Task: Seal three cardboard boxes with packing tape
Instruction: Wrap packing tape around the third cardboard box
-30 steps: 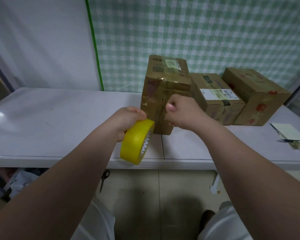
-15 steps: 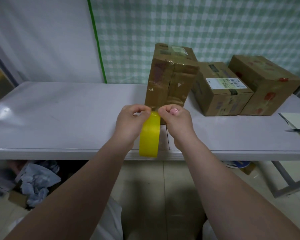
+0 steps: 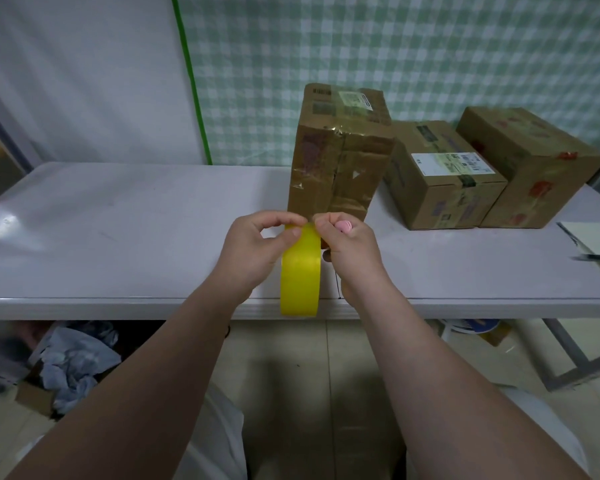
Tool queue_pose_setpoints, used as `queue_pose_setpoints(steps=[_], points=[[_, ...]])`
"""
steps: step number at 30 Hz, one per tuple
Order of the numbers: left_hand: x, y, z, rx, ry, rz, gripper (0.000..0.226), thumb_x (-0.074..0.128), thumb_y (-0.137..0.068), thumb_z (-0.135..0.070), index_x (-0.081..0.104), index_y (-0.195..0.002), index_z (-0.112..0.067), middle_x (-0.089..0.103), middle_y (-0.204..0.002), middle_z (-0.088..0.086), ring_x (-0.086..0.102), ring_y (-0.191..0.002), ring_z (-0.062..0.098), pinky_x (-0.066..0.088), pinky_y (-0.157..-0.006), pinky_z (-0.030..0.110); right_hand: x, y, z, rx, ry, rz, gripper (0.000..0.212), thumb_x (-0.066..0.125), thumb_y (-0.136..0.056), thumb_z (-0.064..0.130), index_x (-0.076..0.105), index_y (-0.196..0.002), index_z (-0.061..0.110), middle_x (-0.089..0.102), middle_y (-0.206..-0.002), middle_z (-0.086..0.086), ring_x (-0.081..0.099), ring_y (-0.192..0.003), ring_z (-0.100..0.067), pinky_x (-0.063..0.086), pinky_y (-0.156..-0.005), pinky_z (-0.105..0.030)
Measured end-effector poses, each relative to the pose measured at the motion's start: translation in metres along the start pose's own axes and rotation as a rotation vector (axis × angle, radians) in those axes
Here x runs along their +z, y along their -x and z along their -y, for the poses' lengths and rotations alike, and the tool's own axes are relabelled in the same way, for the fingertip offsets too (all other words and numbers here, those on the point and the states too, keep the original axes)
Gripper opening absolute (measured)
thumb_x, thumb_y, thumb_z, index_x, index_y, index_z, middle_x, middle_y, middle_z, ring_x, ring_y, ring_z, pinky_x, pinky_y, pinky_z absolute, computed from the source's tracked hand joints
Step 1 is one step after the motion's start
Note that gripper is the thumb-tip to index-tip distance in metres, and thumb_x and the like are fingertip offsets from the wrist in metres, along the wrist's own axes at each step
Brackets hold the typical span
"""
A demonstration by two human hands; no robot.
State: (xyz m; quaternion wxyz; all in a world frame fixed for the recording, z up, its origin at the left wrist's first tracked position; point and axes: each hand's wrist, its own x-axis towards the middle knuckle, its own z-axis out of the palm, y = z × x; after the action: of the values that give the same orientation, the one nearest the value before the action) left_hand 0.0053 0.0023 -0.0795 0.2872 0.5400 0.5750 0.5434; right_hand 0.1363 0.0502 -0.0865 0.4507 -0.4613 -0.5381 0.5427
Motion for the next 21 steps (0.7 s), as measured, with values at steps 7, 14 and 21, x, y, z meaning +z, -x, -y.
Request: queue_pose_setpoints(steps=[7,14,21], points=[[-0.0071,-0.0051,-0.0002,-0.056,0.028,0.014,0.030,0.074,-0.079,-0.007,0.068,-0.103,-0.025,0.069,-0.096,-0.009,0.061,-0.094,0.012,0.051,-0.081,0.019,-0.0045,0.0018,0.0017,-0.019,0.033,0.042,0.012,0.058,-0.094,0.021,0.065,-0.085,0.018,0.063,-0.082,0.002,0.055,-0.073,-0.009,0.043,-0.065,-0.023],[-0.0031,-0.0069,-0.0025,-0.040,-0.048,-0.069,0.017,0.070,-0.084,-0.011,0.072,-0.089,-0.028,0.071,-0.087,-0.009,0.064,-0.078,0.015,0.055,-0.075,0.025,-0.0027,0.0030,0.0030,-0.029,0.050,0.027,0.013,0.061,-0.093,0.022,0.066,-0.081,0.018,0.065,-0.081,0.003,0.057,-0.071,-0.007,0.049,-0.067,-0.027],[0.0023,-0.0061,-0.0080,0.009,-0.244,-0.069,0.011,0.067,-0.087,-0.015,0.074,-0.093,-0.021,0.068,-0.088,-0.008,0.056,-0.071,0.001,0.042,-0.065,0.009,0.0016,0.0045,0.0003,-0.047,0.072,-0.043,0.015,0.062,-0.087,0.027,0.068,-0.074,0.023,0.065,-0.072,0.002,0.063,-0.080,-0.024,0.054,-0.081,-0.055]])
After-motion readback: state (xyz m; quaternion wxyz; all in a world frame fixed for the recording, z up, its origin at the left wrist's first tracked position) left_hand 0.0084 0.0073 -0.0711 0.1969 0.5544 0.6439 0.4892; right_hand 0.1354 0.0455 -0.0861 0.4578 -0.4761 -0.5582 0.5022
